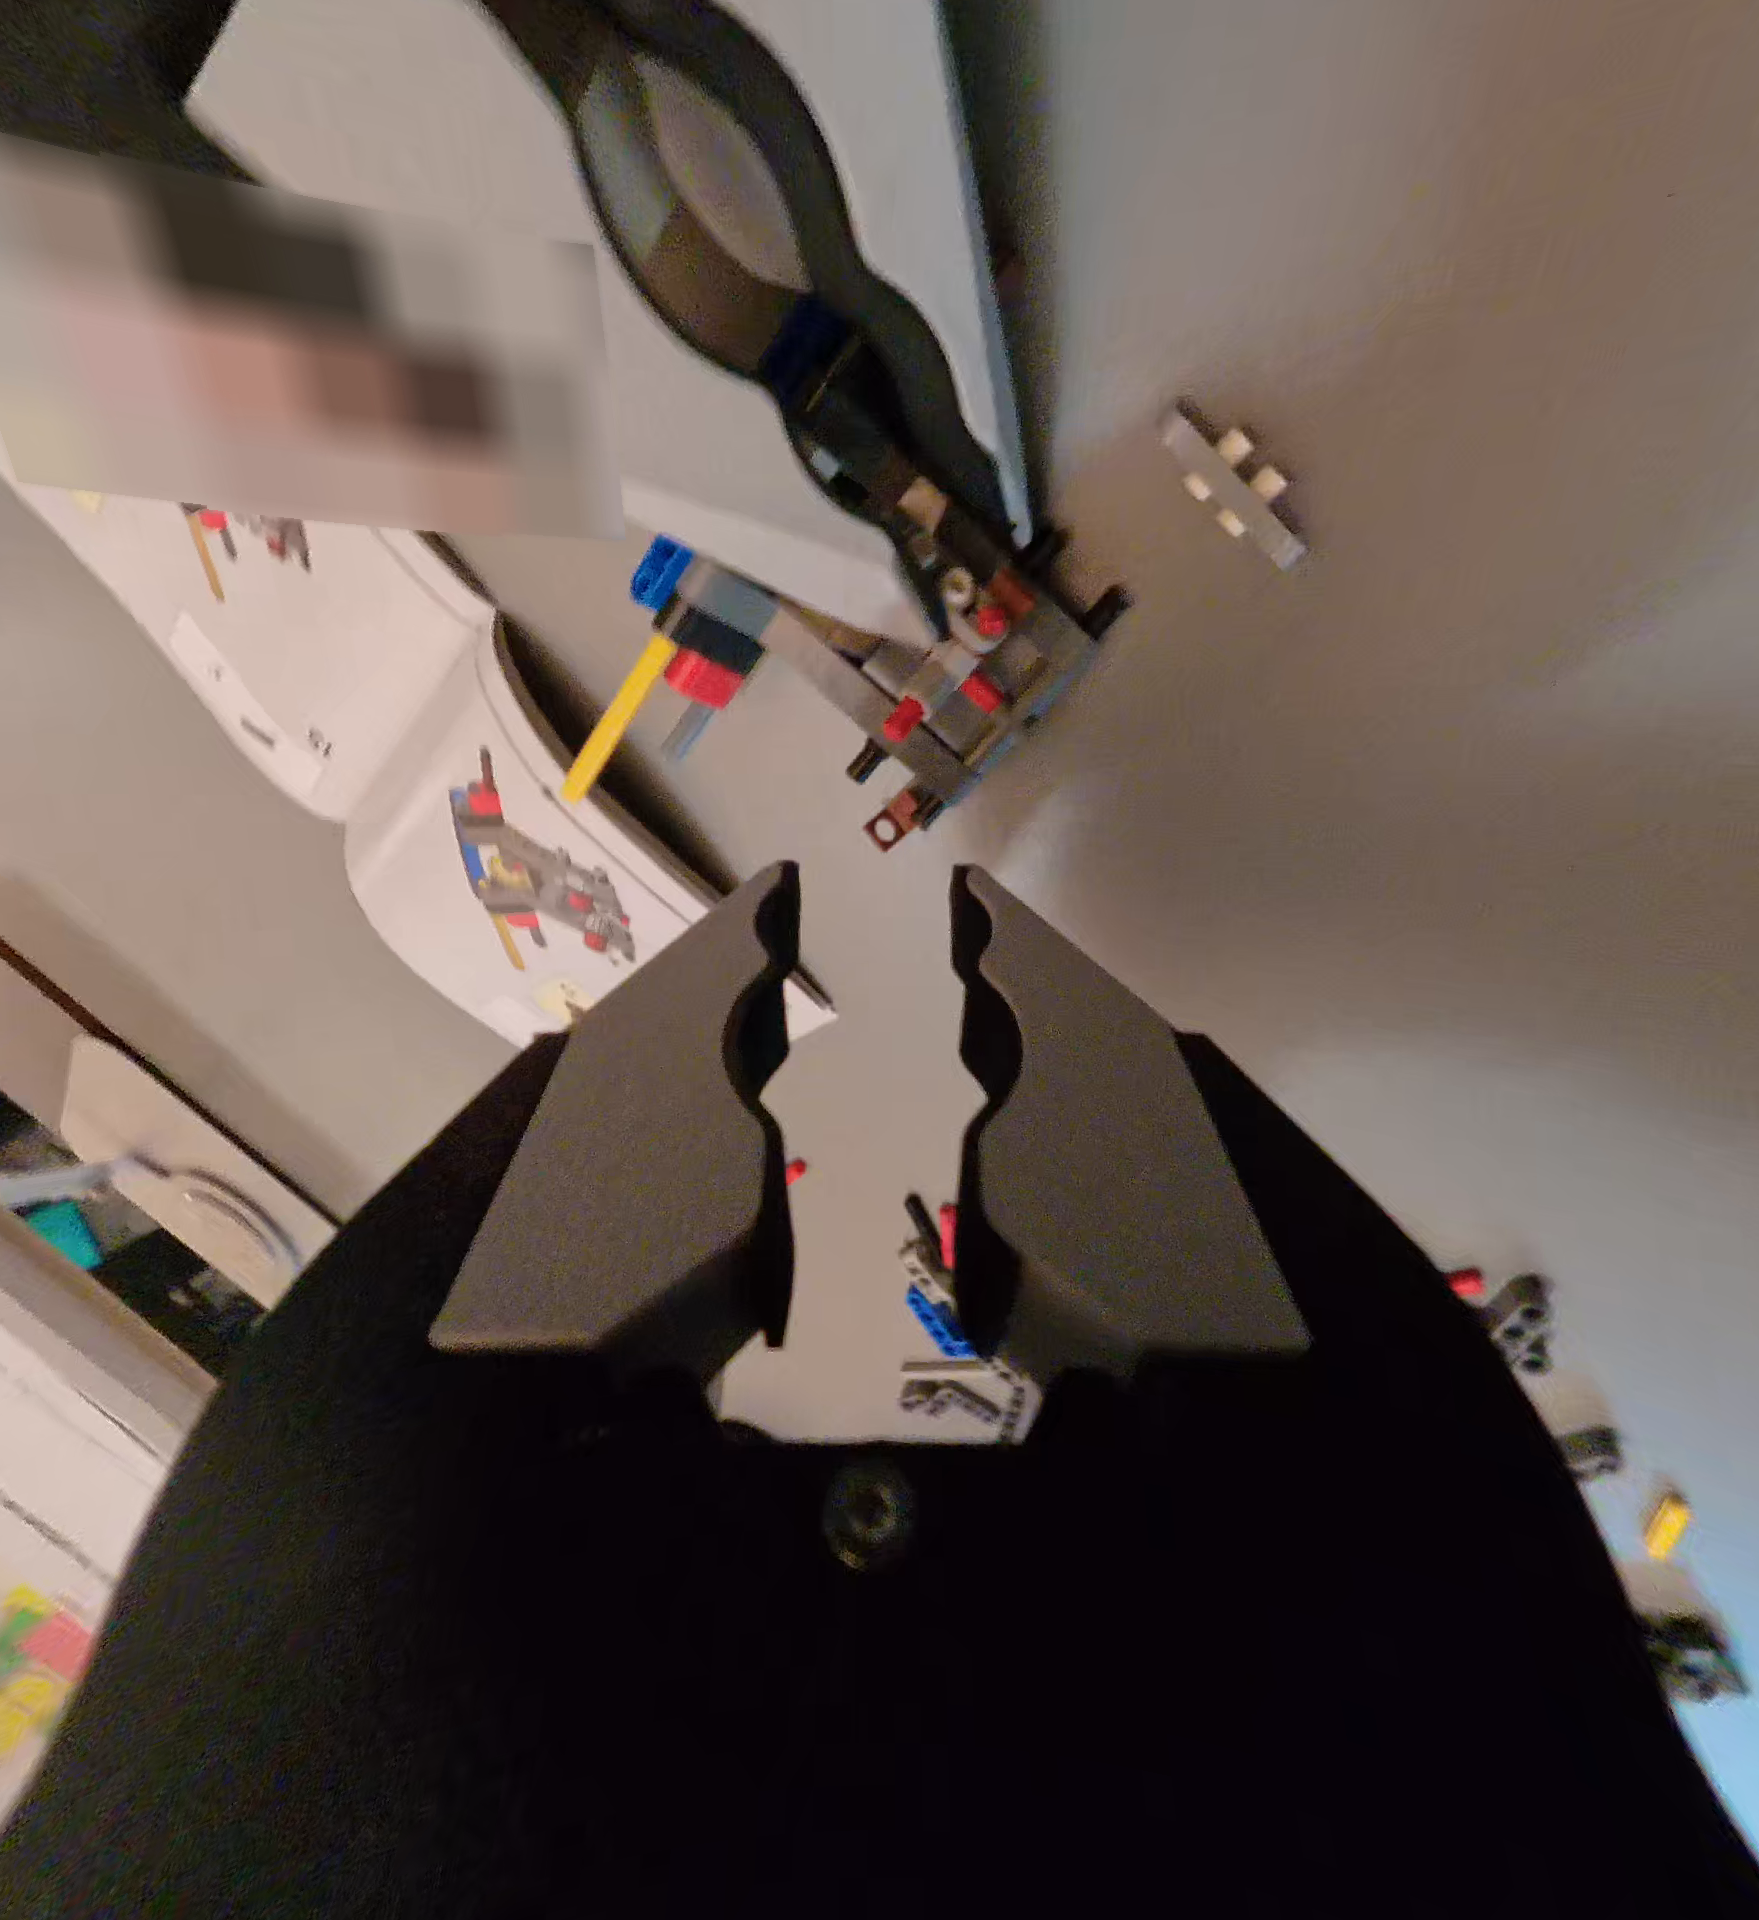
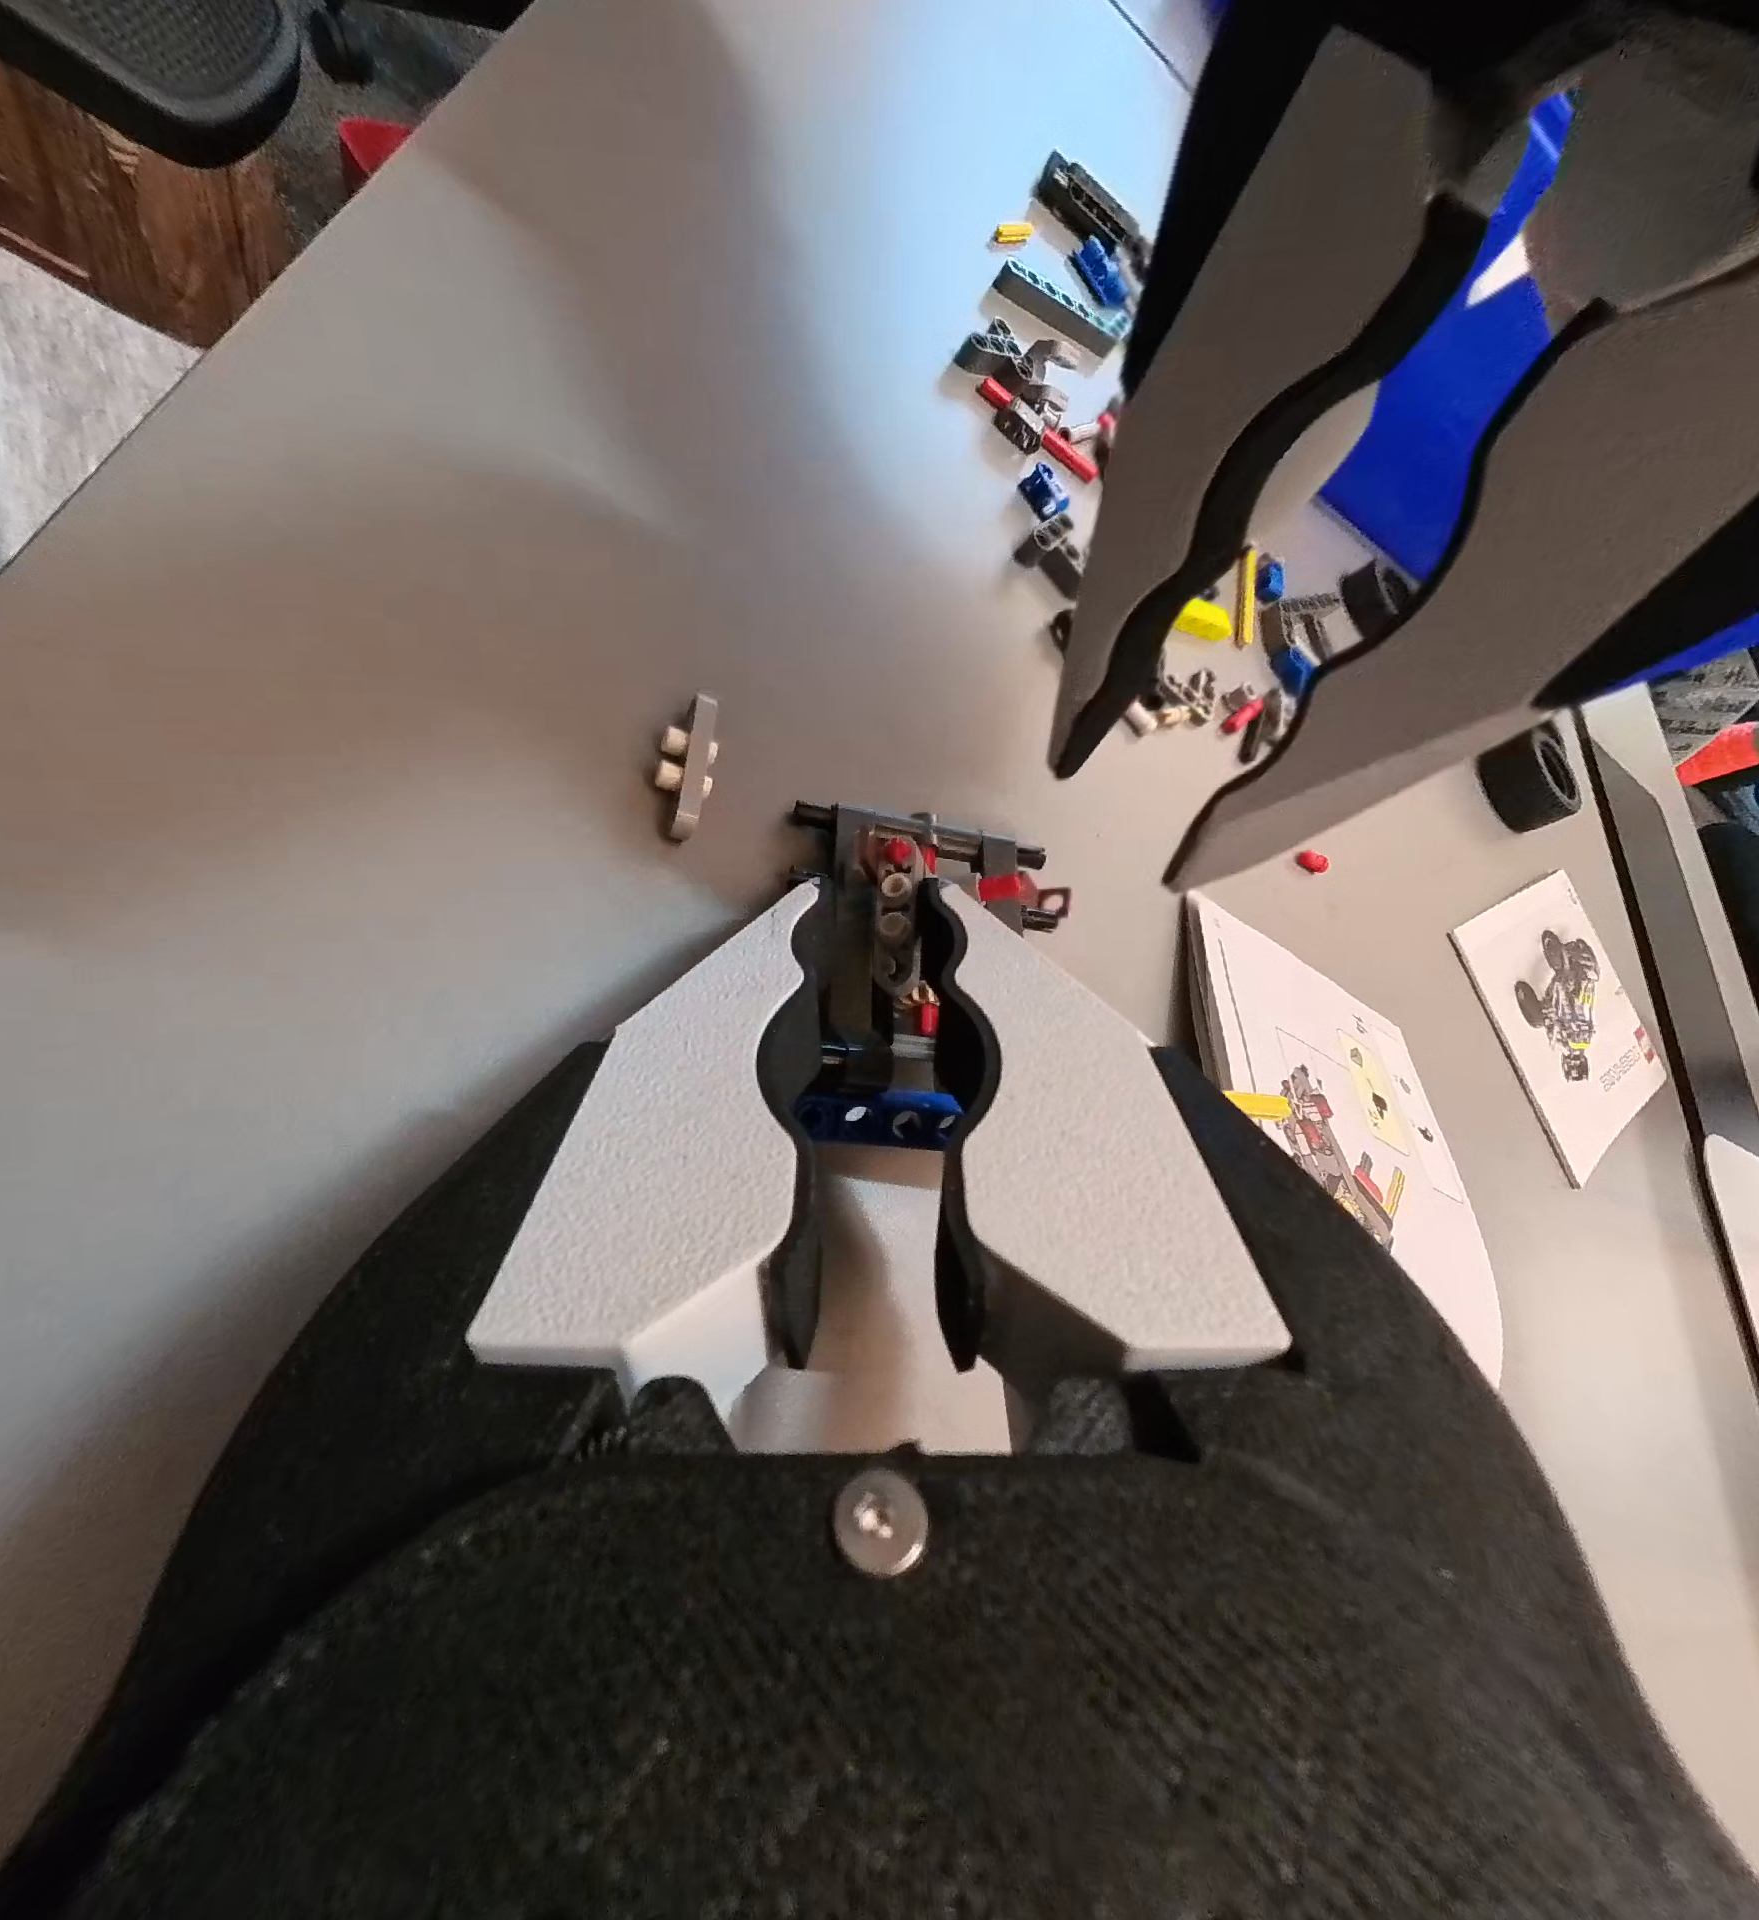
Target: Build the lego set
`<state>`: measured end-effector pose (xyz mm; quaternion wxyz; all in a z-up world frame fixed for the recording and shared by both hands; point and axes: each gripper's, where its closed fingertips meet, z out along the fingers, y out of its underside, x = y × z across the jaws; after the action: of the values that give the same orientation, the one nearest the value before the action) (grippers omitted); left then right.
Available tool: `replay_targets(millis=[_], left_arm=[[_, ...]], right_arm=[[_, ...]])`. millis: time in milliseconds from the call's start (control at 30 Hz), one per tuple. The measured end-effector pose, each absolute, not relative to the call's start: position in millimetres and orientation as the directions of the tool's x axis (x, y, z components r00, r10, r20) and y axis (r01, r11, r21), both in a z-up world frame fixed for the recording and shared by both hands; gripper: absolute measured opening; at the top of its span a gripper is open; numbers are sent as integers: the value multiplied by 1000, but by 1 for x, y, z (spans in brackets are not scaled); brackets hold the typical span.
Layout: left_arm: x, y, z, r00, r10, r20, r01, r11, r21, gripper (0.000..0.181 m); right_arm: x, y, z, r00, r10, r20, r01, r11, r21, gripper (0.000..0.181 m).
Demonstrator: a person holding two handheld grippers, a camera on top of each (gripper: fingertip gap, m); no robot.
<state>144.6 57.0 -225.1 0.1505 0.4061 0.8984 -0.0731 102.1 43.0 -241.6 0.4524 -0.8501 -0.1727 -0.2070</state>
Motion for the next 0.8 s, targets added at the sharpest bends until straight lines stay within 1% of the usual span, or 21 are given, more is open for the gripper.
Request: replay_targets(millis=[167,233,300,433,500,567,667,733,800], left_arm=[[159,62,-230,-745,557,-368,646,739,-190,17],[156,61,-238,-792,525,-312,604,748,-275,17],[154,58,-243,-827,500,-256,562,751,-346,11],[157,55,-249,-871,465,-159,487,768,-416,0],[160,55,-248,-885,448,-129,457,777,-433,1],[160,59,-246,-887,446,-122,453,784,-424,5],[151,58,-240,-868,465,-175,493,758,-428,9],[148,56,-244,-823,498,-272,567,724,-391,6],[145,59,-250,-808,512,-291,588,731,-346,7]], right_arm=[[98,42,-242,855,127,503,489,-520,-700,14],[98,42,-242,854,127,504,490,-520,-700,14],[97,42,-242,853,128,505,492,-519,-699,14],[97,43,-242,851,127,509,495,-519,-697,14],[97,42,-242,849,127,513,498,-518,-695,14],[97,43,-242,847,126,516,500,-518,-694,14],[97,43,-242,848,126,515,499,-518,-694,14],[97,43,-242,847,126,517,500,-518,-694,14],[97,43,-242,846,127,517,501,-518,-693,14]])
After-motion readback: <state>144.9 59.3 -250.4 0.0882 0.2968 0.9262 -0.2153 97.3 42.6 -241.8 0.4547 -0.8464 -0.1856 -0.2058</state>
